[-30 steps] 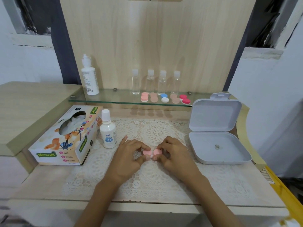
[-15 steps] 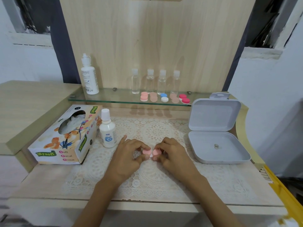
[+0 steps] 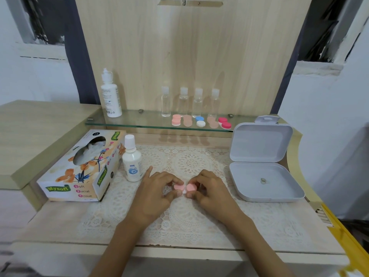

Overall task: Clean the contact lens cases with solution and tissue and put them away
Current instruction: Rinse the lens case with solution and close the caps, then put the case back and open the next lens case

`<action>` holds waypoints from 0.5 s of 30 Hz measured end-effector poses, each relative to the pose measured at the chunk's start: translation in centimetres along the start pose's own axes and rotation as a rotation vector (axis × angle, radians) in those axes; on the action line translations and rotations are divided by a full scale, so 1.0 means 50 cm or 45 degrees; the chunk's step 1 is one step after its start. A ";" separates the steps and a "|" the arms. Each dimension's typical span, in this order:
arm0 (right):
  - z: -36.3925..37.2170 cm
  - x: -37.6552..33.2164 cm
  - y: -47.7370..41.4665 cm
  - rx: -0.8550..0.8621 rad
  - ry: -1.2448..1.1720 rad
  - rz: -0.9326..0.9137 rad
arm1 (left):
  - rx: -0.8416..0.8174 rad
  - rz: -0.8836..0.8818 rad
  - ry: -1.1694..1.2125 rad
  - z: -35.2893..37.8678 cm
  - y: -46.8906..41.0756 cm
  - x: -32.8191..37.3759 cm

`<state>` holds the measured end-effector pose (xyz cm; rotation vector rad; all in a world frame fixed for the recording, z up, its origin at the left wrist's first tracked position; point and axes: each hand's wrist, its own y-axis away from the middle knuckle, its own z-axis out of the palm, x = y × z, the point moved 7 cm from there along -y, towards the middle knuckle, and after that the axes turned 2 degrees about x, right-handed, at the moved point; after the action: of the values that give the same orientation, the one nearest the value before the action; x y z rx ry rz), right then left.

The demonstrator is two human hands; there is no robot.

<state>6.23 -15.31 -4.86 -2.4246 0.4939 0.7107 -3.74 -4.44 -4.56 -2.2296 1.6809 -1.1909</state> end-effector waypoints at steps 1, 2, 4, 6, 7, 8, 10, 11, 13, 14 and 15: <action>0.000 0.001 0.002 0.001 -0.002 0.005 | -0.008 0.000 -0.011 0.000 0.000 0.000; -0.001 0.000 0.003 0.006 -0.004 0.007 | -0.022 -0.003 -0.025 0.000 0.001 -0.001; -0.002 -0.002 0.007 0.013 -0.011 0.001 | -0.038 0.006 -0.069 -0.003 0.003 0.005; -0.004 -0.004 0.010 0.010 -0.014 -0.002 | -0.062 0.007 -0.144 -0.003 0.016 0.013; -0.006 -0.004 0.011 0.012 -0.016 0.000 | -0.086 -0.011 -0.199 -0.002 0.025 0.017; -0.007 -0.004 0.012 0.016 -0.020 0.001 | -0.111 -0.045 -0.264 -0.001 0.036 0.018; -0.010 -0.003 0.012 0.017 -0.032 0.006 | -0.107 -0.105 -0.389 -0.006 0.057 0.015; -0.011 -0.004 0.012 0.017 -0.035 0.006 | -0.098 -0.127 -0.422 -0.009 0.068 0.015; -0.012 -0.006 0.012 0.024 -0.033 0.005 | -0.139 -0.176 -0.451 -0.010 0.086 0.010; -0.013 -0.006 0.012 0.030 -0.028 0.010 | -0.160 -0.200 -0.446 -0.007 0.093 0.007; -0.013 -0.005 0.012 0.034 -0.020 0.017 | -0.184 -0.226 -0.444 -0.004 0.099 0.003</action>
<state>6.00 -16.12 -4.47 -2.3916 0.5109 0.7236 -7.68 -6.42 -6.88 -2.5355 1.4989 -0.6704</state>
